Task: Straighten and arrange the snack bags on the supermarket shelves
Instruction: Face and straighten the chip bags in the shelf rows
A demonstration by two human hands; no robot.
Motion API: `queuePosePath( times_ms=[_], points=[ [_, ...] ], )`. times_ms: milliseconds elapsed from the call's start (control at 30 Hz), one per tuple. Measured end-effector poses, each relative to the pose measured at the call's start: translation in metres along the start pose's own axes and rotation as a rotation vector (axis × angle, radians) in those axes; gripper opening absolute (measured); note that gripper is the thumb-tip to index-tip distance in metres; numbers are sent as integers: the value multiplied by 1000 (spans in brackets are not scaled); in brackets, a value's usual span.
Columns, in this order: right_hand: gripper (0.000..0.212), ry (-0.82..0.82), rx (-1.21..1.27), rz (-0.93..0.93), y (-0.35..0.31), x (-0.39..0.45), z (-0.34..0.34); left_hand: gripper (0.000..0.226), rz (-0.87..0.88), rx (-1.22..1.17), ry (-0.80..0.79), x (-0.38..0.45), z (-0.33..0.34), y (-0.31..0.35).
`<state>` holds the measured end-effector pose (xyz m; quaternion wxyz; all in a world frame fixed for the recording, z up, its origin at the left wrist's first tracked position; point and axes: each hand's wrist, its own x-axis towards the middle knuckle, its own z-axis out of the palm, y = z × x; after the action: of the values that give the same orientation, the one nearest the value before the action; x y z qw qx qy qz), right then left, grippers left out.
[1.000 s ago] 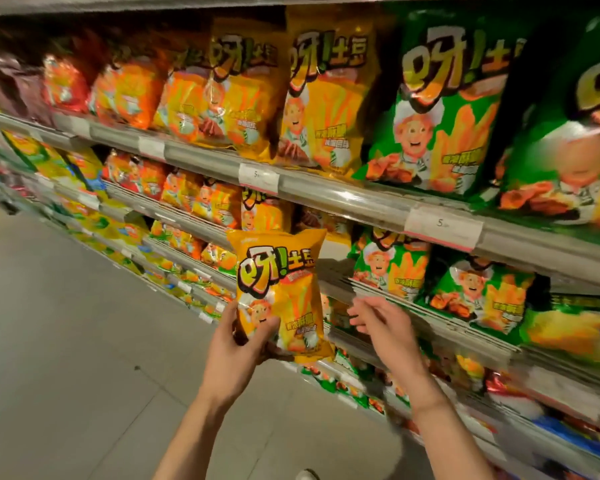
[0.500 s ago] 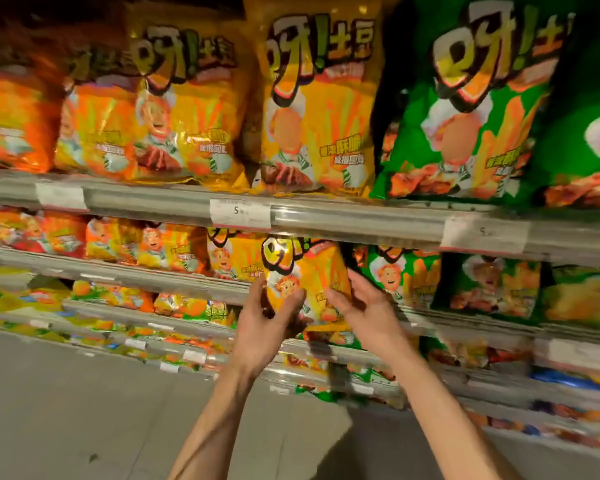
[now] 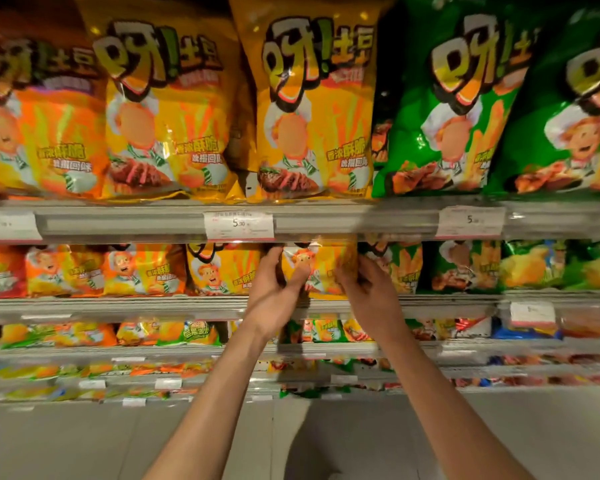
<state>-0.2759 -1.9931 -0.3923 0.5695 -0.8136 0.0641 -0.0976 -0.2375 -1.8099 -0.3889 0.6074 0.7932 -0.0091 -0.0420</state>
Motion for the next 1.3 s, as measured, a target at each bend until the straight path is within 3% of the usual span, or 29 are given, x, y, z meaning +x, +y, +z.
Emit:
queuePosePath(
  times_ms=[67, 133, 200, 267, 333, 367, 500, 667, 767, 900, 1033, 1300],
  points=[
    [32, -10, -8, -8, -3, 1, 6, 40, 63, 17, 40, 7, -4, 2],
    [26, -12, -37, -15, -5, 9, 13, 28, 99, 82, 92, 9, -9, 0],
    [11, 16, -46, 13, -6, 20, 20, 37, 109, 131, 99, 10, -13, -4],
    [23, 21, -80, 35, -4, 29, 24, 48, 117, 159, 94, 10, -13, -6],
    [17, -49, -172, 51, 3, 32, 24, 50, 122, 214, 94, 11, -12, -8],
    [29, -80, -214, 58, 5, 32, 23, 49, 124, 250, 95, 11, -11, -9],
    [44, -156, -124, 139, 7, 29, 17, 59, 99, 366, 61, 8, -9, -12],
    [39, -194, -84, 69, 9, 25, 8, 59, 152, 411, 56, 4, -13, -9],
    [36, -110, 43, 90, 9, 19, 6, 63, 69, 303, 76, -2, -16, -6],
    [26, -22, 221, 170, 12, 10, 2, 35, 58, 155, 171, -23, -32, -13],
    [22, 39, 195, 153, 10, -12, 1, 12, 33, 41, 271, -50, -64, -28],
    [16, 65, 37, 220, -10, -93, 73, 10, -19, -150, 320, -129, -186, -79]
  ],
)
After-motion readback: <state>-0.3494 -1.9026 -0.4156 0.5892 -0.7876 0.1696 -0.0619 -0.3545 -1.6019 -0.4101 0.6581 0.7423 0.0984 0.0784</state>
